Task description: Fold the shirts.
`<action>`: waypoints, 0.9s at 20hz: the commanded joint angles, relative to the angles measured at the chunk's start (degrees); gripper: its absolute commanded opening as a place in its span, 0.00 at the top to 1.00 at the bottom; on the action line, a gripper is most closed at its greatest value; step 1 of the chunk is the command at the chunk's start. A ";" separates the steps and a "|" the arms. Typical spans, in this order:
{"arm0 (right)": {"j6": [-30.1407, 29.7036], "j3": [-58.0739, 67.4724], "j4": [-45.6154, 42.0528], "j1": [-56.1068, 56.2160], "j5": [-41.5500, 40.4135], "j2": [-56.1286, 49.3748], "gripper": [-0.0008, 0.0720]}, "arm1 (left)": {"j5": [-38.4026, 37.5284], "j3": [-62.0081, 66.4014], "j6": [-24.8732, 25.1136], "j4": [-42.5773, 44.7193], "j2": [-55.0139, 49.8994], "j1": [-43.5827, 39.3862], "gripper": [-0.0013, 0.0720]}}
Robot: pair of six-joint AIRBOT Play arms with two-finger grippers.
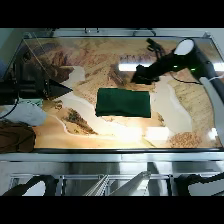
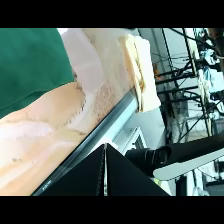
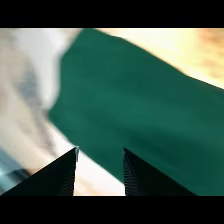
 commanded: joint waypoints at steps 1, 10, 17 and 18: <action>4.26 -6.49 -10.34 -9.73 5.18 2.01 0.24 | 0.55 -4.68 0.61 -0.07 3.48 2.60 0.95; -12.57 -23.58 9.57 -20.24 -4.37 -3.96 0.16 | 0.52 -4.90 -0.57 -0.09 7.10 3.37 0.95; -14.64 -23.56 24.11 -12.63 -6.51 -11.23 0.34 | 0.74 -4.90 -1.16 -0.07 7.65 3.37 0.95; -14.69 -23.56 24.98 -11.34 -6.86 -11.67 0.36 | 0.76 -4.90 -1.16 -0.07 7.65 3.37 0.95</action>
